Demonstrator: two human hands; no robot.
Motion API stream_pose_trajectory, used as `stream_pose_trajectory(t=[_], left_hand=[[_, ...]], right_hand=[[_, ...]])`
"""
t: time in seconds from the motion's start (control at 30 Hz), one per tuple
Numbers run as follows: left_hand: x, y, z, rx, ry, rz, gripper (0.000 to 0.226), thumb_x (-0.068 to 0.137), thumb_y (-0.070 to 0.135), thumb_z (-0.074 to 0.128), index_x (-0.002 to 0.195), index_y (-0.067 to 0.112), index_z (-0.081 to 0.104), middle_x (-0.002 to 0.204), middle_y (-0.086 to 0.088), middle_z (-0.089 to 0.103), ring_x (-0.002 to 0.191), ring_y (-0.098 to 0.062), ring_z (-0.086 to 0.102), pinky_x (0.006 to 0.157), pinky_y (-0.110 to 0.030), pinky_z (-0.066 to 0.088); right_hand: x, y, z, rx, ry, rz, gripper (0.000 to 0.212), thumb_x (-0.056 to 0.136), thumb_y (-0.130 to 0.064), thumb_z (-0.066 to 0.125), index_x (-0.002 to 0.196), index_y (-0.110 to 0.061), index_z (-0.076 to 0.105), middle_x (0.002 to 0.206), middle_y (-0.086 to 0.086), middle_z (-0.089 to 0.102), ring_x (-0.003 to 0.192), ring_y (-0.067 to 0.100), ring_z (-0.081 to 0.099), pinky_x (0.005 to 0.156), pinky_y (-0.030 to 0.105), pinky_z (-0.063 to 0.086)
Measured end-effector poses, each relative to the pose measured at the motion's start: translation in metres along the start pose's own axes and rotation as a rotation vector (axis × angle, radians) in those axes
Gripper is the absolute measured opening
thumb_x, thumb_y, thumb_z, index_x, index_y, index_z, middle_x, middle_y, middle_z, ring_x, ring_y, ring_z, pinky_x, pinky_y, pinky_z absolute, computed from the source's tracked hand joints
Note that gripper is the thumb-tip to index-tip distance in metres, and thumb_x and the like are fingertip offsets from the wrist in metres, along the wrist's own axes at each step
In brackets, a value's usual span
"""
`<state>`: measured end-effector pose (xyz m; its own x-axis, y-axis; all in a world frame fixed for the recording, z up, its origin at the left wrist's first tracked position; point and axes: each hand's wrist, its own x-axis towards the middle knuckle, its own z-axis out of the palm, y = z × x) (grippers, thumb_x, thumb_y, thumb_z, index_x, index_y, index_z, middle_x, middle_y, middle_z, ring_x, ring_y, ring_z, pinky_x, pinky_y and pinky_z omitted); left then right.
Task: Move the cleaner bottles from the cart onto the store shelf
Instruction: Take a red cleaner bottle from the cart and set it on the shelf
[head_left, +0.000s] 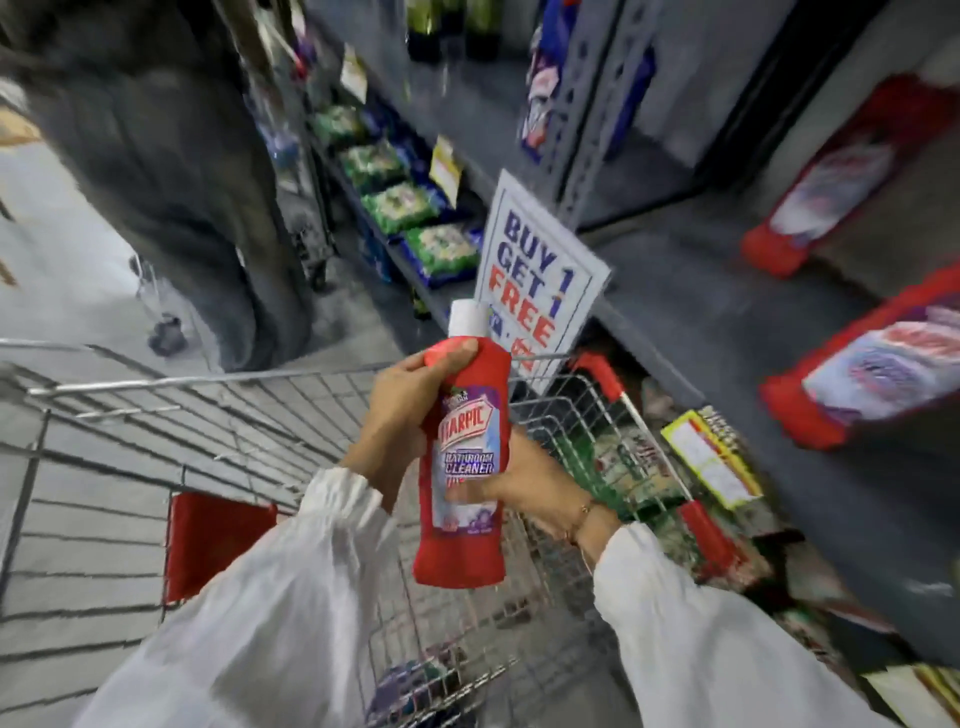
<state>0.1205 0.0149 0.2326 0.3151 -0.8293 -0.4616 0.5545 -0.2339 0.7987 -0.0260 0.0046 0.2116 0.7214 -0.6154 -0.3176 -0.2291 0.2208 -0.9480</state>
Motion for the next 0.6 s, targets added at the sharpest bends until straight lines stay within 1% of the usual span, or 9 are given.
stream_pose_trajectory(t=[0.07, 0.13, 0.2, 0.3, 0.37, 0.4, 0.47, 0.53, 0.6], left_hand=[[-0.015, 0.016, 0.017, -0.013, -0.029, 0.042, 0.057, 0.054, 0.028, 0.086, 0.102, 0.003, 0.070, 0.086, -0.018, 0.073, 0.065, -0.028, 0.068, 0.073, -0.043, 0.057], [-0.029, 0.028, 0.032, -0.012, -0.049, 0.076, 0.054, 0.050, 0.029, 0.085, 0.097, 0.005, 0.072, 0.084, -0.018, 0.074, 0.066, -0.028, 0.068, 0.074, -0.046, 0.058], [-0.039, 0.037, 0.047, -0.004, -0.073, 0.109, 0.056, 0.050, 0.030, 0.086, 0.098, 0.005, 0.072, 0.089, -0.019, 0.074, 0.070, -0.030, 0.068, 0.076, -0.046, 0.058], [-0.044, 0.045, 0.078, 0.034, -0.121, 0.243, 0.034, 0.065, 0.026, 0.082, 0.093, 0.009, 0.072, 0.085, -0.014, 0.074, 0.069, -0.025, 0.068, 0.073, -0.041, 0.057], [-0.043, 0.054, 0.107, 0.086, -0.169, 0.363, 0.018, 0.074, 0.019, 0.076, 0.090, 0.013, 0.070, 0.080, -0.009, 0.074, 0.068, -0.021, 0.068, 0.072, -0.037, 0.059], [-0.041, 0.059, 0.121, 0.149, -0.198, 0.417, 0.022, 0.073, 0.019, 0.076, 0.093, 0.016, 0.068, 0.083, -0.008, 0.074, 0.072, -0.022, 0.069, 0.074, -0.036, 0.059], [-0.034, 0.072, 0.151, 0.333, -0.283, 0.503, 0.047, 0.063, 0.031, 0.083, 0.104, 0.021, 0.061, 0.098, -0.008, 0.073, 0.086, -0.024, 0.070, 0.080, -0.040, 0.058], [-0.024, 0.083, 0.182, 0.537, -0.321, 0.565, 0.077, 0.048, 0.047, 0.087, 0.114, 0.025, 0.054, 0.107, -0.004, 0.070, 0.095, -0.020, 0.068, 0.086, -0.040, 0.056], [-0.015, 0.090, 0.213, 0.686, -0.304, 0.624, 0.088, 0.046, 0.049, 0.087, 0.121, 0.025, 0.048, 0.110, 0.002, 0.066, 0.098, -0.015, 0.064, 0.087, -0.035, 0.054]], right_hand=[[-0.016, -0.025, -0.008, -0.042, -0.008, -0.056, 0.058, 0.066, 0.020, 0.070, 0.108, -0.017, 0.057, 0.106, 0.010, 0.066, 0.094, 0.015, 0.066, 0.087, 0.031, 0.056], [-0.028, -0.041, -0.015, -0.068, 0.008, -0.093, 0.058, 0.065, 0.017, 0.073, 0.111, -0.015, 0.056, 0.111, 0.013, 0.065, 0.102, 0.024, 0.064, 0.094, 0.042, 0.053], [-0.037, -0.051, -0.023, -0.103, 0.060, -0.111, 0.060, 0.062, 0.013, 0.077, 0.114, -0.010, 0.056, 0.112, 0.013, 0.066, 0.103, 0.026, 0.064, 0.093, 0.043, 0.053], [-0.046, -0.062, -0.039, -0.155, 0.258, -0.147, 0.072, 0.052, -0.004, 0.087, 0.117, -0.011, 0.056, 0.112, 0.010, 0.070, 0.098, 0.022, 0.069, 0.086, 0.040, 0.057], [-0.049, -0.071, -0.055, -0.231, 0.464, -0.188, 0.076, 0.043, -0.025, 0.092, 0.111, -0.024, 0.057, 0.110, 0.004, 0.072, 0.097, 0.019, 0.070, 0.087, 0.044, 0.056], [-0.049, -0.077, -0.063, -0.267, 0.576, -0.203, 0.072, 0.042, -0.030, 0.092, 0.105, -0.030, 0.057, 0.108, 0.000, 0.072, 0.096, 0.017, 0.070, 0.087, 0.044, 0.056], [-0.051, -0.092, -0.080, -0.291, 0.776, -0.239, 0.061, 0.049, -0.030, 0.090, 0.100, -0.032, 0.055, 0.106, -0.001, 0.072, 0.096, 0.018, 0.068, 0.088, 0.039, 0.054], [-0.049, -0.108, -0.099, -0.340, 0.950, -0.259, 0.059, 0.058, -0.029, 0.086, 0.109, -0.026, 0.056, 0.109, 0.004, 0.071, 0.100, 0.024, 0.066, 0.083, 0.028, 0.049], [-0.043, -0.119, -0.119, -0.353, 1.089, -0.266, 0.060, 0.065, -0.021, 0.083, 0.118, -0.016, 0.056, 0.112, 0.011, 0.071, 0.103, 0.029, 0.065, 0.075, 0.023, 0.041]])
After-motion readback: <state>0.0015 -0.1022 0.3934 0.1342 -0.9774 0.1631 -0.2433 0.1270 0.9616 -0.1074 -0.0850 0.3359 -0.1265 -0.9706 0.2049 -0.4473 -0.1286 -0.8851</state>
